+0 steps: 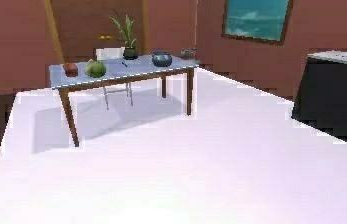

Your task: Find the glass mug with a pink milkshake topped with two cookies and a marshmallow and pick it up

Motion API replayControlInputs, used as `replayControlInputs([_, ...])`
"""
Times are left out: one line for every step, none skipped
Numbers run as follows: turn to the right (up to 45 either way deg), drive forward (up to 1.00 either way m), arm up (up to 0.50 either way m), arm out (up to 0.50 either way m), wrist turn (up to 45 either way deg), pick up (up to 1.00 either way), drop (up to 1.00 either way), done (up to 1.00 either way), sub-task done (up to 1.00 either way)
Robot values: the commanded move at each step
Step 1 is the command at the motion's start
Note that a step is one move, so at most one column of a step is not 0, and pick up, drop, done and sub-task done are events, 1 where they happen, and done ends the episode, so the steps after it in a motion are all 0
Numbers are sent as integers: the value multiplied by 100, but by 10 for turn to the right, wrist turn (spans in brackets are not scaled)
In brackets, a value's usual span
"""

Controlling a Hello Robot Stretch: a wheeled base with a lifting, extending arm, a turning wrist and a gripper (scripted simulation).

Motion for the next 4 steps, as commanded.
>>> replayControlInputs([-300,0,0,0,0,0,0,0,0])
replayControlInputs([0,100,0,0,0,0,0,0,0])
replayControlInputs([0,65,0,0,0,0,0,0,0])
replayControlInputs([-450,0,0,0,0,0,0,0,0])
